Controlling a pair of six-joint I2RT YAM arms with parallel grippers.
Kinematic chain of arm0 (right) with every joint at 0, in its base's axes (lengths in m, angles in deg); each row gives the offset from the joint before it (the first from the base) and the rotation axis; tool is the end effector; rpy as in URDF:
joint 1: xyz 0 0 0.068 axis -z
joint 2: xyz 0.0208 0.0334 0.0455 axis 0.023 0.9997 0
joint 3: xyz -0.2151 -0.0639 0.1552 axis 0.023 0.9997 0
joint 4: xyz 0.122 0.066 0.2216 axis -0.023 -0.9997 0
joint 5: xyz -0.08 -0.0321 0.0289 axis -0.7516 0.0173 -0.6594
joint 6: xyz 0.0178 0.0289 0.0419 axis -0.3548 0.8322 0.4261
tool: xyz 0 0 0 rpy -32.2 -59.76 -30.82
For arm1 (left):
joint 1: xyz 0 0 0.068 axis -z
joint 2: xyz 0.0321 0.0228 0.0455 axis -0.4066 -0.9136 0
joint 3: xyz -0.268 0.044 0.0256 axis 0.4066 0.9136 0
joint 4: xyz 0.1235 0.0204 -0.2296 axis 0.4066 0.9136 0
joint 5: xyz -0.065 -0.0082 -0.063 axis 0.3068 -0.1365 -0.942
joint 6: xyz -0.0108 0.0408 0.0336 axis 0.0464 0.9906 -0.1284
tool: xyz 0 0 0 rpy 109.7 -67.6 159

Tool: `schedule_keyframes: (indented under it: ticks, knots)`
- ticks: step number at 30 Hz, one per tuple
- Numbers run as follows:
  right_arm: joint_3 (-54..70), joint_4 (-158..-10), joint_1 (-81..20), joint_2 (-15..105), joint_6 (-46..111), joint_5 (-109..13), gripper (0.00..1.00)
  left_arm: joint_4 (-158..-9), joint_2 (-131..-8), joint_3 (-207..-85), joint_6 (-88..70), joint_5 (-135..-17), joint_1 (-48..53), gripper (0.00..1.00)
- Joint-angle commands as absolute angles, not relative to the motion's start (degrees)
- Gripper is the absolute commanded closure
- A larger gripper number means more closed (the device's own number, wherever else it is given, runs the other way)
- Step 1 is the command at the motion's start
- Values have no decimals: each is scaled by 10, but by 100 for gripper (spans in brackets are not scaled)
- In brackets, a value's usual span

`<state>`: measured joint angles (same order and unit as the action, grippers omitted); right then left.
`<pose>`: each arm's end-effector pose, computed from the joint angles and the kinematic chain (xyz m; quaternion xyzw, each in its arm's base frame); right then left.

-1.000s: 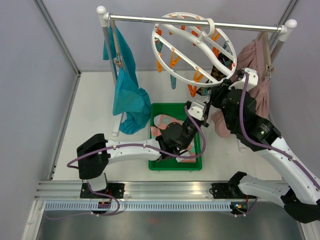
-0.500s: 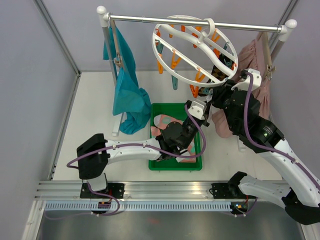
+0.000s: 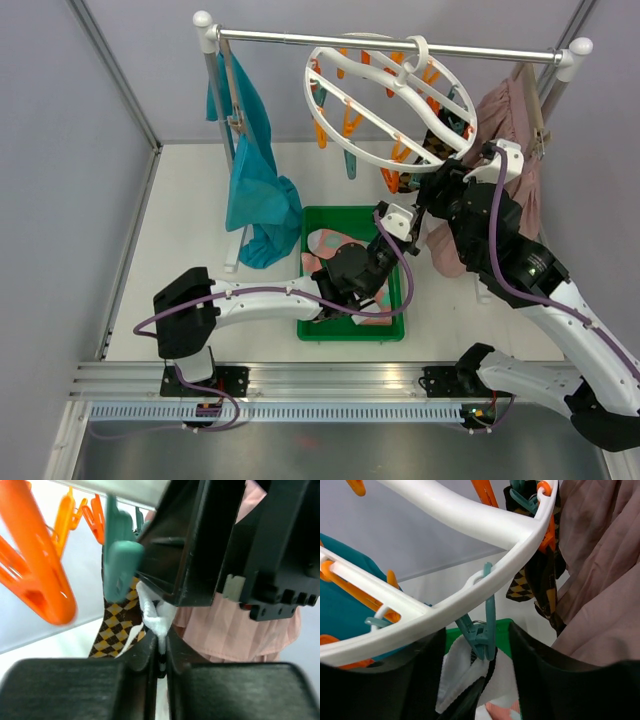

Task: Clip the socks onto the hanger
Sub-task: Clamp the sock onto the hanger, then pick up the sock from the bin.

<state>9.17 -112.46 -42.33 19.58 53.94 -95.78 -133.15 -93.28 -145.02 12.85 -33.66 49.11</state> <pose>0.1530 0.1023 0.4502 0.1386 0.7394 0.1245 0.6470 0.1352 -0.3768 0.3572 0.1594 0.5498 -0.2877 0.7678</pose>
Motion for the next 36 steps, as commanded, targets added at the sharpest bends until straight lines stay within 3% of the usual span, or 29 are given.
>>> schedule_keyframes:
  ticks: [1, 3, 5, 7, 8, 10, 18, 22, 24, 29, 36]
  knots:
    - [94, -1115, -422, 179, 537, -948, 36, -1319, -932, -1471, 106, -355, 496, 85]
    - [94, -1119, -423, 169, 538, -941, 25, -1308, -929, -1470, 103, -356, 496, 70]
    - [96, -1129, -422, 159, 537, -936, 19, -1291, -920, -1462, 102, -357, 496, 62]
    - [101, -1134, -422, 136, 536, -930, 2, -1279, -904, -1446, 102, -357, 496, 54]
    - [103, -1135, -422, 127, 530, -920, 2, -1275, -897, -1438, 104, -357, 496, 53]
    - [106, -1138, -422, 101, 521, -906, 2, -1276, -882, -1408, 105, -353, 496, 48]
    - [138, -1117, -422, 14, 468, -734, 4, -1216, -748, -1287, 77, -301, 496, 46]
    - [124, -1207, -422, 69, 450, -568, 21, -1136, -670, -1239, 36, -266, 495, 48]
    - [157, -1205, -422, 78, 452, -536, 25, -1100, -633, -1214, -10, -245, 494, 48]
    - [273, -1187, -422, 54, 459, -551, 25, -969, -575, -1167, -118, -195, 487, 45]
    - [393, -1130, -451, 103, 475, -592, 35, -869, -532, -1129, -193, -186, 477, 44]
